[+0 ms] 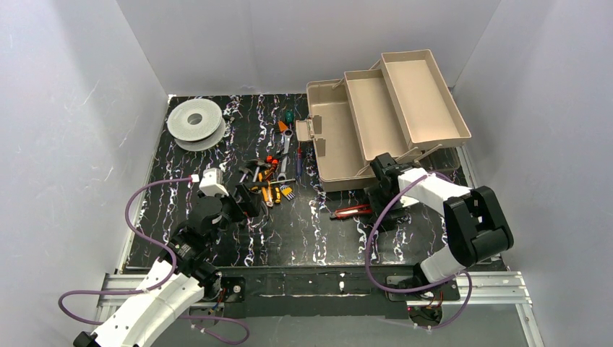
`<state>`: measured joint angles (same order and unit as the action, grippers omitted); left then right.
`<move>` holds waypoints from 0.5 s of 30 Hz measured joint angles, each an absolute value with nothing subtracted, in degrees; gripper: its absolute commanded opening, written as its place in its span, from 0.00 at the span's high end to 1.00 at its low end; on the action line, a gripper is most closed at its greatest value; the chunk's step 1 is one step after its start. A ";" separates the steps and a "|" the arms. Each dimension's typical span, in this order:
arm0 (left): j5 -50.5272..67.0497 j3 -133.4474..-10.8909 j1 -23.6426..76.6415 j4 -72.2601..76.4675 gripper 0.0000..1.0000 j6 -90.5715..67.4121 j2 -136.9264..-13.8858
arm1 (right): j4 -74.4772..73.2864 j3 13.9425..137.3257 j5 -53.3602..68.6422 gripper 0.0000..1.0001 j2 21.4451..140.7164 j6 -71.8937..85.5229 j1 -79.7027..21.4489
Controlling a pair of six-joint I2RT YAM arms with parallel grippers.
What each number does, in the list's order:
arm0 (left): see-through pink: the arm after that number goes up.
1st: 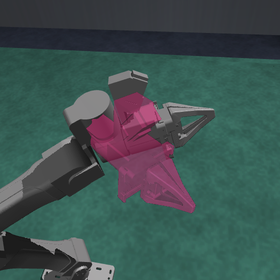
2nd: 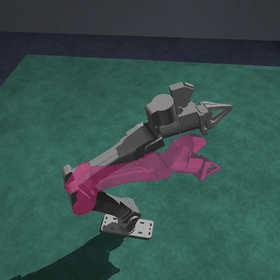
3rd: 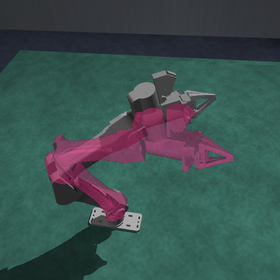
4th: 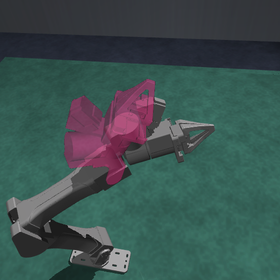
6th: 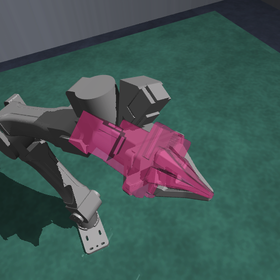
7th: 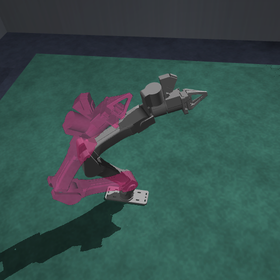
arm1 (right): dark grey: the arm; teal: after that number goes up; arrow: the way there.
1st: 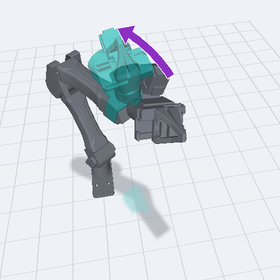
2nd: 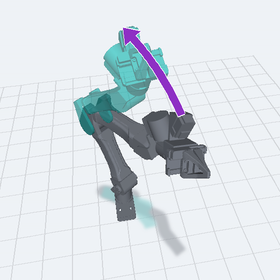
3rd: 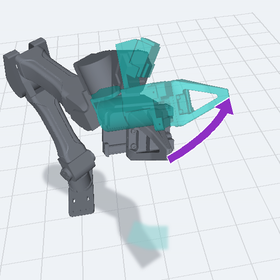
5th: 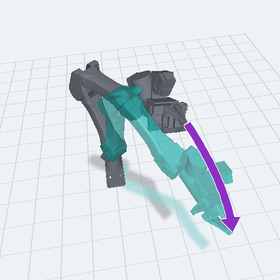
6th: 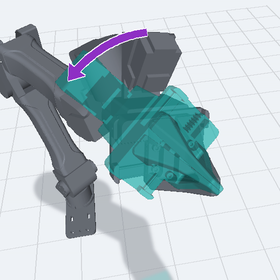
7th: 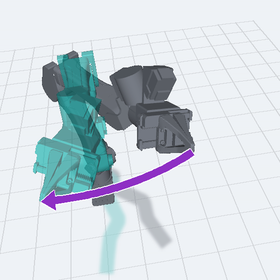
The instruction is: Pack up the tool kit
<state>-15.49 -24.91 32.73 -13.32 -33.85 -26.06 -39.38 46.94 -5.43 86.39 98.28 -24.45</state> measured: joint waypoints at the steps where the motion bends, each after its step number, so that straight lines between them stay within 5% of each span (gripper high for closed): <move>1: -15.59 -24.91 32.73 -13.52 0.02 -33.82 -26.02 | -39.79 47.51 -4.97 0.37 87.11 98.13 -24.45; 4: -15.75 -24.91 32.73 -13.93 0.02 -33.61 -25.71 | -40.56 47.77 -3.97 0.51 87.70 97.65 -24.40; 6: -15.90 -24.91 32.73 -14.02 0.02 -33.54 -25.41 | -40.62 47.44 -3.60 0.74 87.53 97.76 -24.38; 10: -15.86 -24.91 32.73 -14.17 0.02 -33.43 -25.39 | -40.10 45.23 -4.08 0.99 84.71 98.48 -24.40; 15: -15.64 -24.91 32.73 -14.26 0.02 -33.45 -25.39 | -43.13 44.01 -6.68 0.99 79.68 97.30 -24.38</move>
<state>-15.64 -24.91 32.73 -14.26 -33.45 -25.39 -43.13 44.01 -6.68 79.68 97.30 -24.38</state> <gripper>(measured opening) 0.981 0.462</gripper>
